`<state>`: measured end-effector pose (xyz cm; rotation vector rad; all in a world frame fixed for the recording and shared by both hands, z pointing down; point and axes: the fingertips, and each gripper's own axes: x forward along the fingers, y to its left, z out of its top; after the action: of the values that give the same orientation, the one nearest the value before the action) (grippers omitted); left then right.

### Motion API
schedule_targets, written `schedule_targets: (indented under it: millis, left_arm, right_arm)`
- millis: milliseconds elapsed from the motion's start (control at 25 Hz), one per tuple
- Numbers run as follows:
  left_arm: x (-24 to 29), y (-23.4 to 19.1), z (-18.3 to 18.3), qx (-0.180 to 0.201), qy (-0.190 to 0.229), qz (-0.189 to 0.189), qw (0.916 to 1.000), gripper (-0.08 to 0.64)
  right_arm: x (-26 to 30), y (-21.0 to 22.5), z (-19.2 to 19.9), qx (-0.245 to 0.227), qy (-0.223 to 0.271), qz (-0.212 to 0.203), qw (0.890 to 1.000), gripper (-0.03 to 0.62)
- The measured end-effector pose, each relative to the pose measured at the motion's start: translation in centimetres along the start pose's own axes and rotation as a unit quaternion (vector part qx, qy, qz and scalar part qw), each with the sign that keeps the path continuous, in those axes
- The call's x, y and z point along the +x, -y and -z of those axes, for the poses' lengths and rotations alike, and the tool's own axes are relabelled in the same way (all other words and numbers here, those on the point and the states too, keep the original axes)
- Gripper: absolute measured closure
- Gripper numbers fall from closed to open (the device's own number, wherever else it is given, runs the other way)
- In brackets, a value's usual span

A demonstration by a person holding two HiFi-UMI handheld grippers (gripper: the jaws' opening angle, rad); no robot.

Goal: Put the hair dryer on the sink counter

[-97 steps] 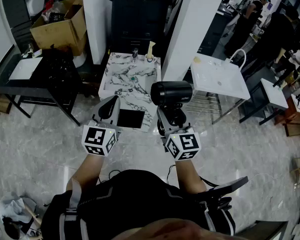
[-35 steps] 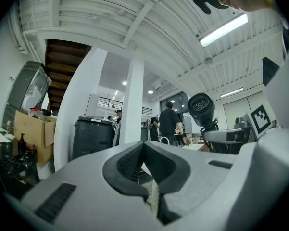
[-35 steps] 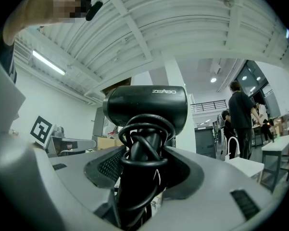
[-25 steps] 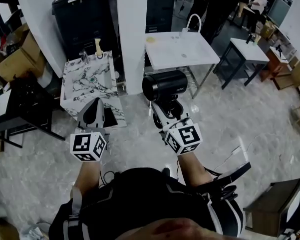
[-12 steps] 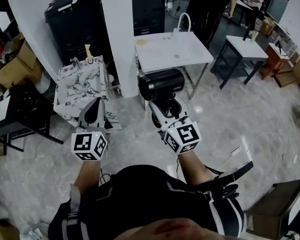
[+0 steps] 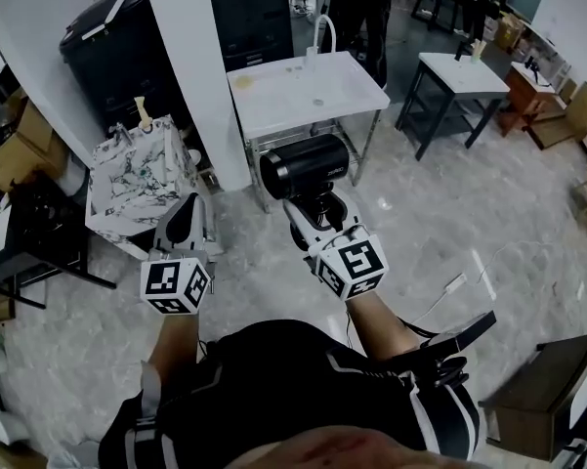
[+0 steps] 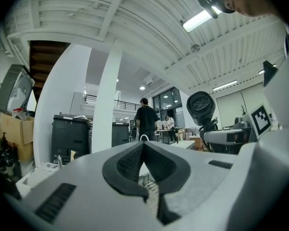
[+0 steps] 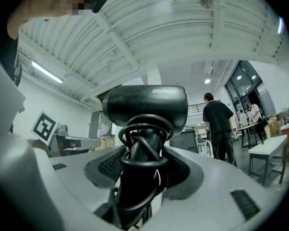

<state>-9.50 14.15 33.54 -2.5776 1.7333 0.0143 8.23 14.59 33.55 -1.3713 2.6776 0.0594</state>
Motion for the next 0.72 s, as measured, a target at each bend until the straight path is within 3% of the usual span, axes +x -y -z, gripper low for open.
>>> schedule_targets:
  millis: [520, 720]
  left_arm:
    - [4.7, 8.9, 0.1, -0.004, -0.007, 0.057, 0.9983, 0.558]
    - [7.4, 10.2, 0.5, 0.003, -0.022, 0.080, 0.9966, 0.558]
  right_arm:
    - [-5.1, 8.1, -1.0, 0.008, 0.015, 0.051, 0.999, 0.351]
    - [-5.3, 10.3, -1.0, 0.011, 0.013, 0.070, 0.997, 0.351]
